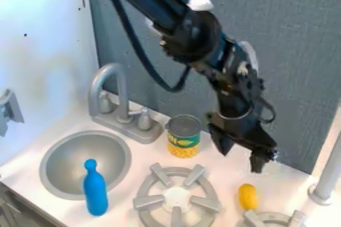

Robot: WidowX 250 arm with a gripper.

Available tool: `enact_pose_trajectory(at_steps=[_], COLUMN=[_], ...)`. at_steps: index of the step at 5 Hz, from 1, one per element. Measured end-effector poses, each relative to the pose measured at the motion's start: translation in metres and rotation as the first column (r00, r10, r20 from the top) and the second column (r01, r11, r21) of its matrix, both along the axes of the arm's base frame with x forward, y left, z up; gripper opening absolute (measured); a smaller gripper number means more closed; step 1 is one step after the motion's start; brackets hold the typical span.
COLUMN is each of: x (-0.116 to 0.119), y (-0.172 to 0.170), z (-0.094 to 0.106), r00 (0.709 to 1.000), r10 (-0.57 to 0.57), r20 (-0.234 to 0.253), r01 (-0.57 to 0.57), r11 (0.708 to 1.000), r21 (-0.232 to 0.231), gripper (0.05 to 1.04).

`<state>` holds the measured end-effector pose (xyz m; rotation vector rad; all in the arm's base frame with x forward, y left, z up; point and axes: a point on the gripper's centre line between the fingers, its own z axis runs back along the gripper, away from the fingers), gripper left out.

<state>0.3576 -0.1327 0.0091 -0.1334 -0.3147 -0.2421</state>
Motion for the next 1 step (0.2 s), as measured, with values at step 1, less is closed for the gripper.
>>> enact_pose_trajectory(at_steps=[1], x=[0.0077], y=[0.0024], z=[-0.0201], r00=[0.998], r10=[-0.024], r20=[-0.057], r01=[0.027], r11=[0.998], r21=[0.060], gripper=[1.004])
